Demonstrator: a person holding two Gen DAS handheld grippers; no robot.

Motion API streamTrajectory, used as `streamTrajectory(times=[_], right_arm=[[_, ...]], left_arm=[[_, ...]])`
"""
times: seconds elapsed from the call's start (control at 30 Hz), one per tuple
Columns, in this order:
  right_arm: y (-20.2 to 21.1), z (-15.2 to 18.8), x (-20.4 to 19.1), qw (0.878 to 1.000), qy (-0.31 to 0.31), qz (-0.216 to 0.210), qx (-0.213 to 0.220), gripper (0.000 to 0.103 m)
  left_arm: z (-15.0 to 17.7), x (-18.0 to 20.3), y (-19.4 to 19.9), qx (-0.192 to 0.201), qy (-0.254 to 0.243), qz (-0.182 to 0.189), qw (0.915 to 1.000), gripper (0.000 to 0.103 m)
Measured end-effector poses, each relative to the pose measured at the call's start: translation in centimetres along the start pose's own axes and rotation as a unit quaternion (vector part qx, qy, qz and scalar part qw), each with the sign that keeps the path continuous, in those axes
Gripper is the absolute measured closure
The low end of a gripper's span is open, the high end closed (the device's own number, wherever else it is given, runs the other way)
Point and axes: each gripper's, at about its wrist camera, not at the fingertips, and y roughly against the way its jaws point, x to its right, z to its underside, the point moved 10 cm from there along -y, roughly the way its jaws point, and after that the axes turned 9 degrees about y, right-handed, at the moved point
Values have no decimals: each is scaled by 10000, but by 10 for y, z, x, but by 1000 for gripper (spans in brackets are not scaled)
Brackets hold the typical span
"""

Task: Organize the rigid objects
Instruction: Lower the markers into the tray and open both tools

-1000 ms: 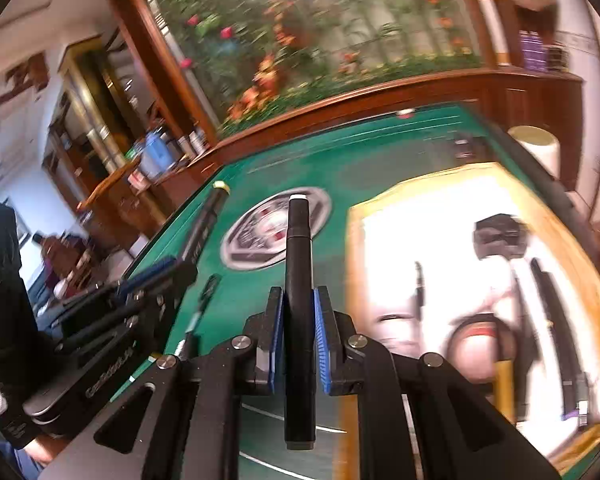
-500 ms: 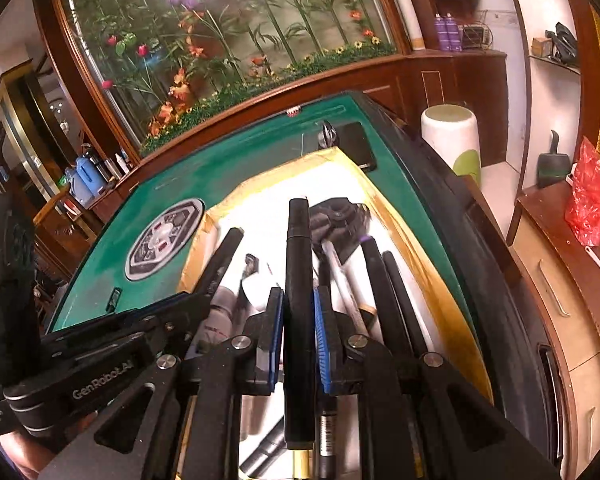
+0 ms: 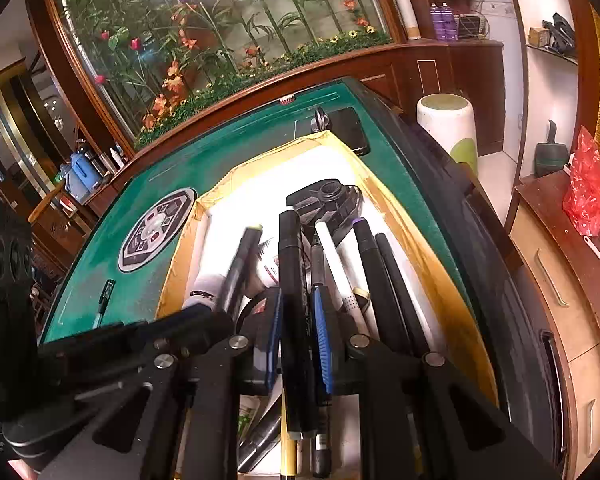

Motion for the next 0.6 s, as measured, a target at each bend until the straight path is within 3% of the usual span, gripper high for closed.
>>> streamTrajectory(times=[0.07, 0.27, 0.37, 0.47, 0.6], right_arm=[[5, -1, 2, 10000, -29, 71, 46, 84], [17, -6, -3, 9997, -4, 100, 206, 78], [16, -7, -4, 9995, 65, 249, 188, 74], [8, -2, -3, 9999, -20, 155, 57, 73], [-1, 5, -6, 9992, 160, 330, -168, 73]], left_arm=[[4, 3, 6, -40, -82, 144, 9999, 73], [8, 6, 35, 187, -316, 332, 9988, 69], [4, -4, 51, 300, -167, 431, 9985, 65], [-1, -22, 64, 432, 0, 436, 9981, 65], [-10, -53, 76, 608, 272, 380, 9971, 63]])
